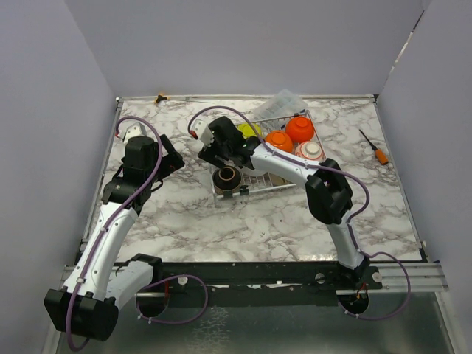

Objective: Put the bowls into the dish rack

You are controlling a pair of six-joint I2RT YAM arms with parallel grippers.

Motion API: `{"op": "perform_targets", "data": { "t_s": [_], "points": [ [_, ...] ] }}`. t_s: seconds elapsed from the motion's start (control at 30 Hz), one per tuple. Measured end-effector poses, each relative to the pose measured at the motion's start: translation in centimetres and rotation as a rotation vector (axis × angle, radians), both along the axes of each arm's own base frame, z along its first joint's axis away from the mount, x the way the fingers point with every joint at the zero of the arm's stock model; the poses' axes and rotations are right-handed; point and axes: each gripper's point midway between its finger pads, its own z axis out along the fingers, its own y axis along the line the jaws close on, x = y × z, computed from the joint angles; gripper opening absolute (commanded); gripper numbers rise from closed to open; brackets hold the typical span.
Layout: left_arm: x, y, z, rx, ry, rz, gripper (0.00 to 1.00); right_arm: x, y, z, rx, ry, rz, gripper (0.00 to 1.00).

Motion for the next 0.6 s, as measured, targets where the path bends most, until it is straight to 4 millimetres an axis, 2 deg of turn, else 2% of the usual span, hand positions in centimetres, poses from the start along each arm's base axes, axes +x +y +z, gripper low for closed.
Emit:
{"op": "perform_targets", "data": {
  "t_s": [0.33,0.6],
  "points": [
    [0.0,0.0,0.0,-0.001,0.0,-0.002,0.99,-0.5,-0.5,0.1,-0.023,0.017,0.006,0.78],
    [0.0,0.0,-0.1,-0.001,0.002,-0.002,0.99,0.0,-1.0,0.0,-0.043,-0.002,-0.033,0.69]
  ]
}}
